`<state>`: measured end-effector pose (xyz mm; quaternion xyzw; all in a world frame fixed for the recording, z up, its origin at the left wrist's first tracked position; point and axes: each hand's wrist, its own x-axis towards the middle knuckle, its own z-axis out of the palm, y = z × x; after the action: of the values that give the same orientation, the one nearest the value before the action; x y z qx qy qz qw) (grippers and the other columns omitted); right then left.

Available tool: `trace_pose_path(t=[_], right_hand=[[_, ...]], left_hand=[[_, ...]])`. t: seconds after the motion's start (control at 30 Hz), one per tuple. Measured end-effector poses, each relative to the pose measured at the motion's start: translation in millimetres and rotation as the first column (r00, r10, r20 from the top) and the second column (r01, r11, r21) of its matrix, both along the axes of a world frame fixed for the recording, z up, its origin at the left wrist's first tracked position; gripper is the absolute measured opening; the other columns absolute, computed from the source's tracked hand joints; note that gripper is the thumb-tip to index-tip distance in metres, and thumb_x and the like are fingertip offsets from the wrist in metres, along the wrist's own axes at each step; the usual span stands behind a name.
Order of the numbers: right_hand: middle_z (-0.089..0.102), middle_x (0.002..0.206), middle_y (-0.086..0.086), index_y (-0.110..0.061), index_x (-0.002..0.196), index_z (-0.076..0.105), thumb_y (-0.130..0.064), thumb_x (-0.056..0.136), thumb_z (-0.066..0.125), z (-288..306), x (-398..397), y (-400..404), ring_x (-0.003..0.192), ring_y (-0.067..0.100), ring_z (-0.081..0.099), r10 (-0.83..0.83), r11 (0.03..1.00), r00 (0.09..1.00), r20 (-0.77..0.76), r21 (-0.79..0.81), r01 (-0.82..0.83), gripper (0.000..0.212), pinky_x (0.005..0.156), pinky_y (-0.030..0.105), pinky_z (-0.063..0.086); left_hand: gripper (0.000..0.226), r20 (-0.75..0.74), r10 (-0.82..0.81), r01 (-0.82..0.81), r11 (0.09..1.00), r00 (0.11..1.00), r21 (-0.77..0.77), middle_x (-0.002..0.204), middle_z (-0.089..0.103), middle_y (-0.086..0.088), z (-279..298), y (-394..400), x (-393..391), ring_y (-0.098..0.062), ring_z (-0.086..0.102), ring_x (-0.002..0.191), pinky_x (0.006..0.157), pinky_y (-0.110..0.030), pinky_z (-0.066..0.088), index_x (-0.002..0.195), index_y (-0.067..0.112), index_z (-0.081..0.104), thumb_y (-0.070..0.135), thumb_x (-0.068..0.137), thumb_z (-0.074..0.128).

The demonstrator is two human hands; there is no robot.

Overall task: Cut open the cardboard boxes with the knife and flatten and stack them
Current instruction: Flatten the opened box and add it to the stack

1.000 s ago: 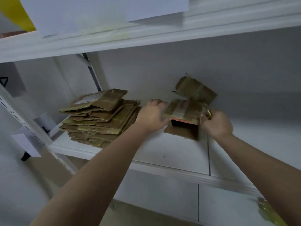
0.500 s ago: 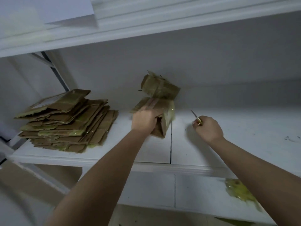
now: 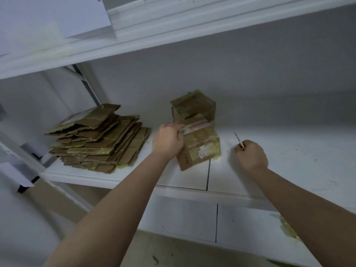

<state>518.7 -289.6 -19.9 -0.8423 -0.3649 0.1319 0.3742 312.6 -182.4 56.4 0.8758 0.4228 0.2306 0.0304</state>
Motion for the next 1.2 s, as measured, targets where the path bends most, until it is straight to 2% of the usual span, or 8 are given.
trace_pose_path(t=[0.1, 0.27, 0.4, 0.47, 0.57, 0.73, 0.9, 1.2], right_hand=[[0.055, 0.074, 0.003, -0.013, 0.080, 0.056, -0.025, 0.094, 0.046, -4.4, 0.7, -2.7, 0.074, 0.028, 0.054, -0.012, 1.000, 1.000, -0.015, -0.022, 0.012, 0.021, 0.063, 0.029, 0.039], [0.058, 0.079, 0.004, -0.013, 0.086, 0.056, -0.023, 0.093, 0.046, -6.3, 12.6, -10.6, 0.077, 0.028, 0.055, -0.005, 0.999, 0.998, -0.062, -0.041, 0.003, 0.016, 0.064, 0.029, 0.039], [0.056, 0.088, 0.003, -0.012, 0.101, 0.051, -0.019, 0.091, 0.048, -9.6, 25.9, -17.8, 0.080, 0.025, 0.053, -0.018, 1.000, 0.991, -0.130, -0.023, 0.015, 0.013, 0.068, 0.030, 0.040], [0.055, 0.087, 0.004, -0.008, 0.106, 0.047, -0.013, 0.090, 0.048, -11.2, 30.8, -18.4, 0.078, 0.025, 0.053, -0.005, 1.000, 0.983, -0.186, 0.023, 0.010, 0.016, 0.067, 0.031, 0.039], [0.059, 0.092, 0.009, -0.008, 0.106, 0.053, -0.009, 0.092, 0.046, -11.2, 29.8, -14.3, 0.081, 0.025, 0.054, 0.062, 0.993, 0.975, -0.211, 0.111, -0.039, 0.016, 0.069, 0.029, 0.040], [0.064, 0.077, 0.006, -0.019, 0.079, 0.059, -0.009, 0.087, 0.045, -15.6, 11.8, -4.0, 0.070, 0.024, 0.059, 0.139, 0.986, 0.965, -0.224, 0.118, -0.114, 0.019, 0.062, 0.032, 0.046], [0.060, 0.063, 0.005, -0.009, 0.070, 0.055, -0.009, 0.090, 0.044, -12.7, -6.1, 8.0, 0.057, 0.016, 0.051, 0.169, 0.979, 0.922, -0.349, 0.167, -0.116, 0.022, 0.053, 0.026, 0.038], [0.059, 0.062, 0.009, -0.008, 0.082, 0.055, -0.012, 0.097, 0.039, -8.2, -22.3, 26.0, 0.047, 0.013, 0.045, 0.179, 0.971, 0.872, -0.456, 0.224, -0.082, 0.023, 0.046, 0.024, 0.033]], left_hand=[[0.048, -0.106, 0.097, -0.105, 0.992, 0.990, -0.066, 0.139, 0.051, -0.007, -5.0, -16.9, 46.3, -0.029, 0.040, 0.131, 0.105, -0.040, 0.037, 0.138, 0.016, 0.048, 0.040, 0.096, 0.045], [0.089, -0.278, 0.234, -0.288, 0.942, 0.932, -0.173, 0.160, 0.010, -0.016, -23.3, -25.4, 96.4, -0.036, -0.001, 0.147, 0.114, -0.058, 0.002, 0.152, 0.011, 0.017, 0.069, 0.088, 0.036], [0.073, -0.322, 0.147, -0.219, 0.955, 0.935, -0.201, 0.159, 0.017, -0.013, -28.4, -23.6, 95.0, -0.032, 0.011, 0.146, 0.114, -0.058, 0.008, 0.150, 0.010, 0.024, 0.050, 0.092, 0.042], [0.056, -0.221, -0.053, -0.006, 0.966, 0.974, -0.259, 0.154, 0.030, -0.009, -22.8, -16.0, 79.6, -0.028, 0.025, 0.141, 0.115, -0.051, 0.019, 0.139, 0.010, 0.042, 0.033, 0.089, 0.052], [0.059, -0.036, -0.199, 0.163, 0.883, 0.979, -0.440, 0.153, 0.034, -0.004, -15.7, 2.9, 39.4, -0.024, 0.029, 0.142, 0.117, -0.040, 0.022, 0.145, 0.017, 0.041, 0.023, 0.089, 0.059], [0.058, -0.038, -0.150, 0.107, 0.840, 0.988, -0.532, 0.162, 0.005, 0.001, -32.3, 21.8, -0.6, -0.020, -0.010, 0.148, 0.120, -0.045, -0.001, 0.148, 0.039, 0.027, 0.025, 0.096, 0.051], [0.060, -0.071, -0.158, 0.097, 0.840, 0.985, -0.534, 0.162, 0.001, 0.001, -31.3, 21.1, 7.5, -0.020, -0.012, 0.148, 0.119, -0.046, -0.005, 0.148, 0.042, 0.024, 0.021, 0.097, 0.048], [0.060, -0.041, -0.170, 0.122, 0.836, 0.985, -0.535, 0.162, 0.002, 0.002, -33.5, 22.7, 3.6, -0.018, -0.011, 0.148, 0.120, -0.049, -0.003, 0.147, 0.044, 0.024, 0.024, 0.097, 0.050]])
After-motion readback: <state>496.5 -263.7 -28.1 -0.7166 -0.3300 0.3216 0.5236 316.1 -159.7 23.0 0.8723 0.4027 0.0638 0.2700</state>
